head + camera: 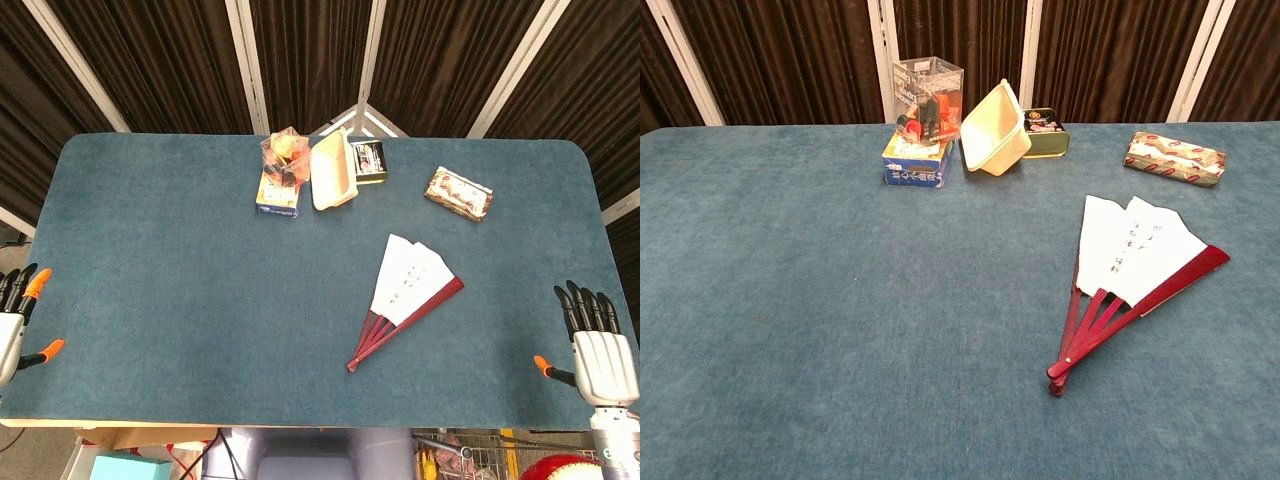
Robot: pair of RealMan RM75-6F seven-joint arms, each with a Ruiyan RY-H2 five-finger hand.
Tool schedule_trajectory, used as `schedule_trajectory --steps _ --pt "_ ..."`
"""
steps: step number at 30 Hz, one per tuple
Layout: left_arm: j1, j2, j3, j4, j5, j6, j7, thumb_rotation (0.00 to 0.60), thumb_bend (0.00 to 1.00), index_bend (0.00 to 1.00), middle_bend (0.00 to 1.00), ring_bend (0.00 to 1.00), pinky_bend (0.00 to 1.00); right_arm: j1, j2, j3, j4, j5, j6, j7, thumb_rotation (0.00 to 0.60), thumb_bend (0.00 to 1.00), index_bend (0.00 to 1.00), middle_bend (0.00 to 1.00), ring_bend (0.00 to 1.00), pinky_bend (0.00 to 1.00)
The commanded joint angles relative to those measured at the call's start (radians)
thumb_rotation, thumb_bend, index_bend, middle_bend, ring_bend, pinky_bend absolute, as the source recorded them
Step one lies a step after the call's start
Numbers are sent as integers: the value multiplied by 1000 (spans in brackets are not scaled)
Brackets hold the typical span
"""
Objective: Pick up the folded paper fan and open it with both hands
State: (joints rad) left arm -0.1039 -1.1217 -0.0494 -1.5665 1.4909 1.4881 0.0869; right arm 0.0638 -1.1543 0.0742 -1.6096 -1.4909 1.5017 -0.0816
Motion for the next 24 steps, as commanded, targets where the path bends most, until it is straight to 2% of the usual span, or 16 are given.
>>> schedule_trajectory --steps 1,17,24 --pt "0 0 0 0 0 0 1 600 0 0 0 0 0 0 0 0 0 0 0 1 600 113 0 0 0 0" --pt "-1 2 0 -5 -5 -7 -4 600 0 0 0 0 0 17 0 -15 4 -38 -22 32 600 112 0 0 0 0" --pt "1 0 1 -4 3 3 1 600 0 0 0 0 0 71 -26 -12 76 -129 -34 79 600 113 0 3 0 0"
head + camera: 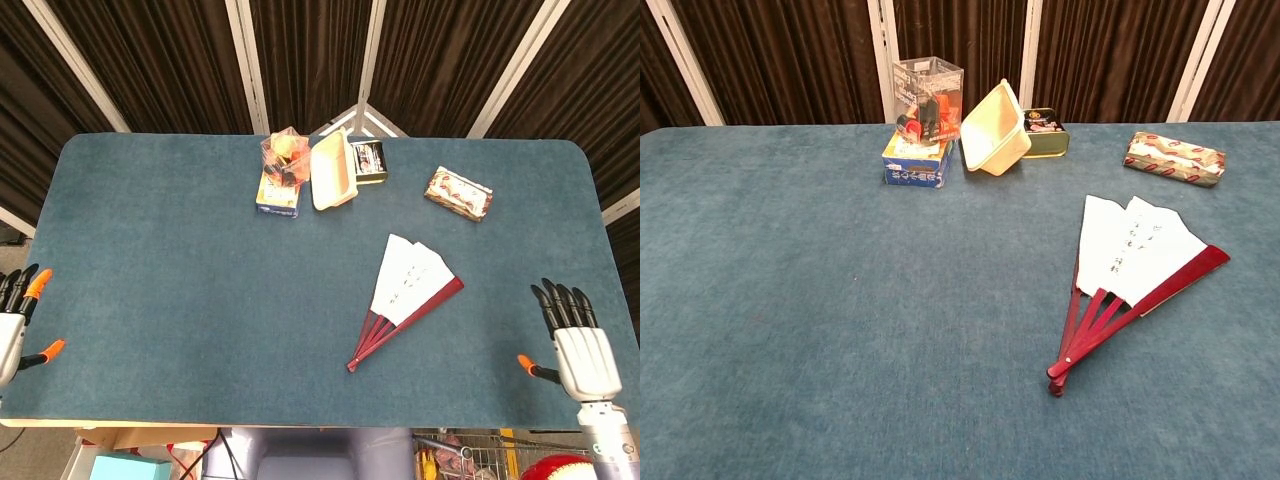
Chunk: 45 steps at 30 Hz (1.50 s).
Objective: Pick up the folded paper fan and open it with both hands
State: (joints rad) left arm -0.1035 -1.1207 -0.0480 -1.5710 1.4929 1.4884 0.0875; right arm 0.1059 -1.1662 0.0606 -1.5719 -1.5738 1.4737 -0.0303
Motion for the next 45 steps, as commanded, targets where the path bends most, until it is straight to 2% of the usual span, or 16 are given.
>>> schedule_trajectory --steps 1,8,13,27,45 --pt "1 -1 -1 2 1 3 1 600 0 0 0 0 0 45 -24 -2 66 -73 -10 49 600 113 3 7 0 0" --pt "-1 -7 -1 5 -2 0 13 600 0 0 0 0 0 143 -130 -22 272 -202 -36 179 600 112 192 99 46 14" --pt "-3 -10 -2 3 -6 -6 24 600 0 0 0 0 0 185 -242 -46 393 -245 -58 201 600 112 244 120 58 14" --pt "-4 -12 -6 7 -13 -7 21 600 0 0 0 0 0 231 -449 -63 553 -248 -70 222 600 133 400 165 72 14" --pt "-7 -15 -10 3 -27 -15 32 600 0 0 0 0 0 264 -624 -58 735 -198 -82 285 600 209 448 181 73 15"
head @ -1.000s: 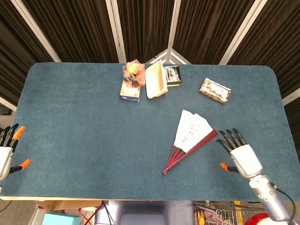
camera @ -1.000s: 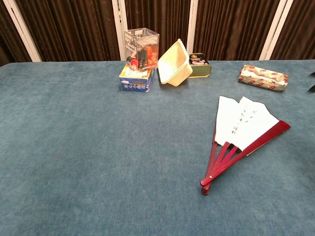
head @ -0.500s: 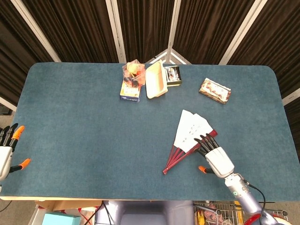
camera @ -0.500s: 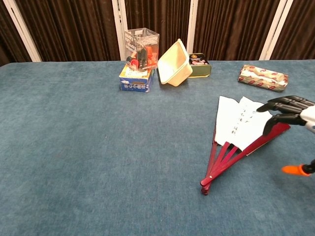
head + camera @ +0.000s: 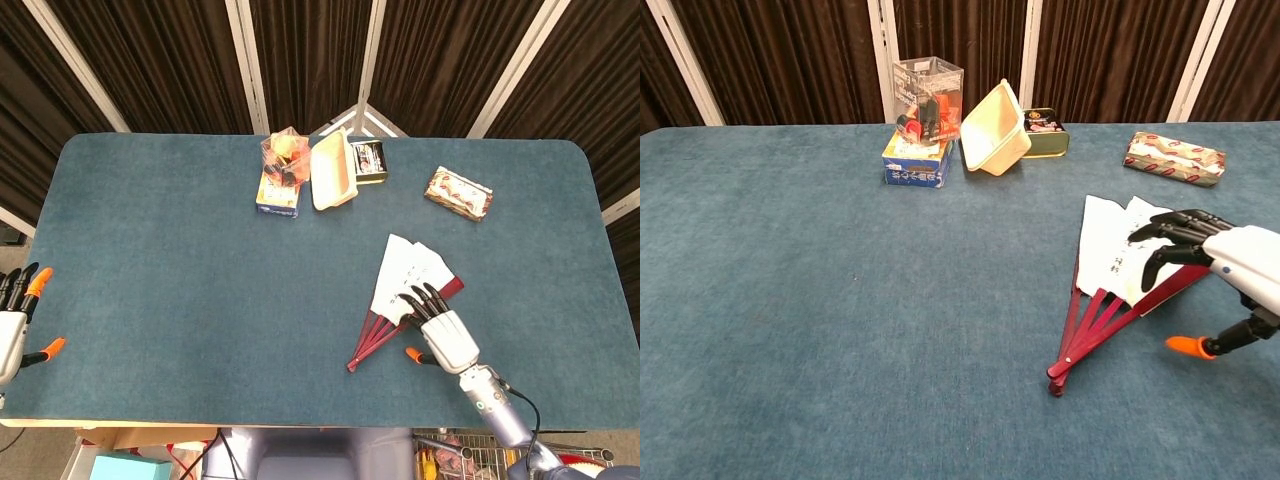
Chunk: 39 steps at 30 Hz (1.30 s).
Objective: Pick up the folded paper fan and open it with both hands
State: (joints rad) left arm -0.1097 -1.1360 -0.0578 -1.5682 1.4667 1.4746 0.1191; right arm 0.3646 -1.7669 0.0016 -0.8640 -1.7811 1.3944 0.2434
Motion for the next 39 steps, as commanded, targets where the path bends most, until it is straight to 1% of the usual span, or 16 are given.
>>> schedule_trajectory --steps 1,7,9,12,25,27,36,39 --pt "-1 0 -1 -1 -2 -2 1 600 0 0 0 0 0 7 -31 0 37 10 -2 15 600 210 448 182 72 14" --pt "-2 -1 -2 -2 -5 -4 5 600 0 0 0 0 0 14 -74 -9 98 15 2 36 600 218 460 185 72 14" --pt "-2 -2 -2 -2 -7 -5 6 600 0 0 0 0 0 18 -87 -7 110 19 5 45 600 238 460 185 72 14" --pt "-3 -2 -3 -3 -9 -6 7 600 0 0 0 0 0 24 -105 -5 123 24 7 55 600 263 465 187 73 14" --pt "-5 -4 -7 -3 -18 -11 8 600 0 0 0 0 0 45 -159 -5 162 46 5 63 600 271 485 196 72 14" --pt "-5 -4 -7 -3 -18 -11 8 600 0 0 0 0 0 44 -164 -9 169 49 2 63 600 295 504 201 72 15" --pt "-6 -3 -7 -4 -19 -12 7 600 0 0 0 0 0 41 -181 -28 186 49 10 71 600 481 628 246 75 15" --pt "-6 -4 -7 -5 -19 -12 8 600 0 0 0 0 0 43 -184 -33 181 45 18 70 600 503 659 259 76 14"
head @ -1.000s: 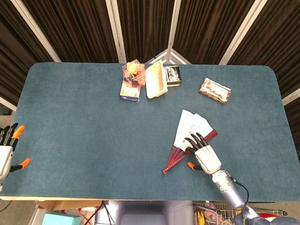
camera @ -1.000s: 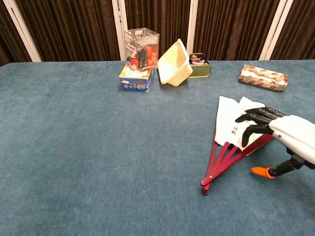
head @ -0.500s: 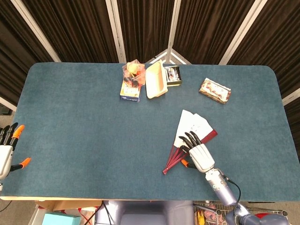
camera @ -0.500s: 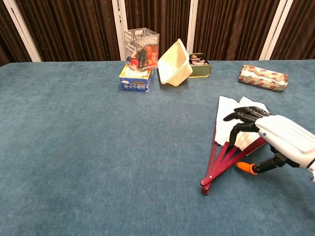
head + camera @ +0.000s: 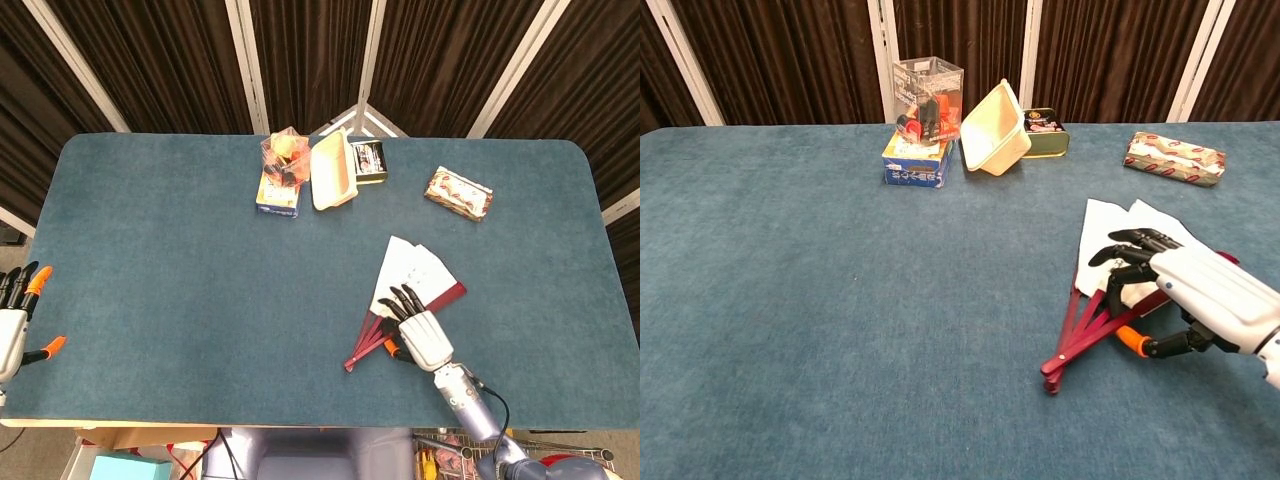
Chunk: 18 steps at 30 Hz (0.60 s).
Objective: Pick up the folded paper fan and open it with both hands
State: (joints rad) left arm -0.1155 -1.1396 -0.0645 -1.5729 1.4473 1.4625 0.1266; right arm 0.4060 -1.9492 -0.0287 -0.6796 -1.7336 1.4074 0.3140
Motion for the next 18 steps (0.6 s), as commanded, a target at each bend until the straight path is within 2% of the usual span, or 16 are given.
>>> schedule_trajectory --steps 1,8,14,18 --pt "0 0 0 0 0 0 1 600 0 0 0 0 0 3 -1 -3 -7 -3 8 -1 600 508 662 260 77 14" --pt "0 1 1 -3 -3 -2 2 600 0 0 0 0 0 29 26 18 -81 -4 36 -12 600 529 666 262 77 15" --pt "-1 0 -4 -7 -5 0 0 600 0 0 0 0 0 68 104 86 -273 36 21 -60 600 563 687 270 77 14" --pt "-3 -1 -7 -6 2 7 -2 600 0 0 0 0 0 92 183 147 -461 84 -18 -145 600 563 699 278 77 14"
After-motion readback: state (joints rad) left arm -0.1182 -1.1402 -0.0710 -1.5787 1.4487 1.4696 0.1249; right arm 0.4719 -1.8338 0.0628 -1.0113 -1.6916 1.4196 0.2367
